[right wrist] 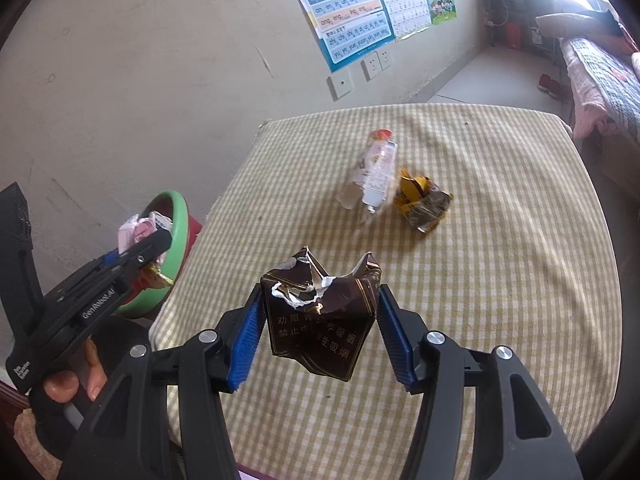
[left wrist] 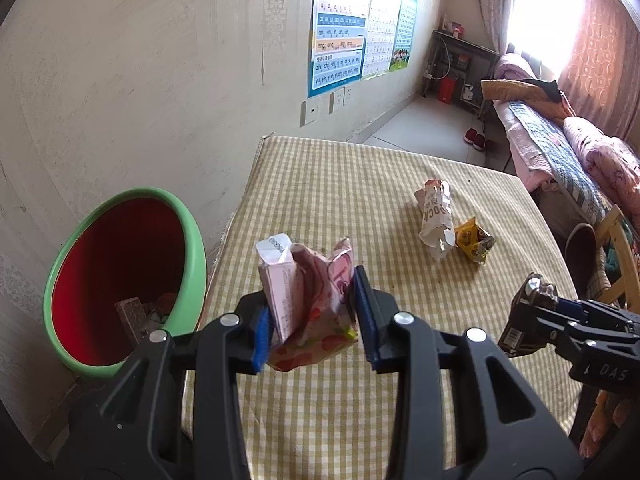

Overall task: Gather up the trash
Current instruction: 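Carry the pink strawberry bag and dark brown wrapper over the red bucket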

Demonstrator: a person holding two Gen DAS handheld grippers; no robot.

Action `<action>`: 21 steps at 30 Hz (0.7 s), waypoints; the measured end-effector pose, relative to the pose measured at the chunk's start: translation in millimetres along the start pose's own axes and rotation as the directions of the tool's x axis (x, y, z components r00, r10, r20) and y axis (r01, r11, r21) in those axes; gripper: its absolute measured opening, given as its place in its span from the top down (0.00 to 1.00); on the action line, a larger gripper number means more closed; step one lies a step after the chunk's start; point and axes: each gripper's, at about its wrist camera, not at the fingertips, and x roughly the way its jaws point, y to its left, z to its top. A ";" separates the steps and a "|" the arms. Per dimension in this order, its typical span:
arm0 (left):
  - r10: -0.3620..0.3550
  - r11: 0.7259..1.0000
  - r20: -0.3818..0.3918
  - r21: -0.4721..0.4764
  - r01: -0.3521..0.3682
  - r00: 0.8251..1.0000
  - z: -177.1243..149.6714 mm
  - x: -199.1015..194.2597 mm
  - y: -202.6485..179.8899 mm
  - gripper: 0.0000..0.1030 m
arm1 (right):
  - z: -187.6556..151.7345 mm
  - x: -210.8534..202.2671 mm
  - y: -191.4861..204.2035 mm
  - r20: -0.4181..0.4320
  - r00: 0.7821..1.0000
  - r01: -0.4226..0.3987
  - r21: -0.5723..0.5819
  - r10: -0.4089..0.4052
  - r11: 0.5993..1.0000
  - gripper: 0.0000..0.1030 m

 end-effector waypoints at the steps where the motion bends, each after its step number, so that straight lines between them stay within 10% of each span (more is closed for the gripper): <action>1: 0.000 1.000 0.002 -0.002 0.000 1.000 1.0 -0.5 1.7 0.67 | 1.6 -0.4 3.2 0.001 1.000 -0.003 -0.006 0.003 1.000 0.48; 21: 0.067 0.994 0.038 -0.088 -0.063 0.997 10.6 -15.1 55.7 0.67 | 11.2 15.1 63.2 -0.035 0.997 -0.068 -0.125 0.064 0.990 0.48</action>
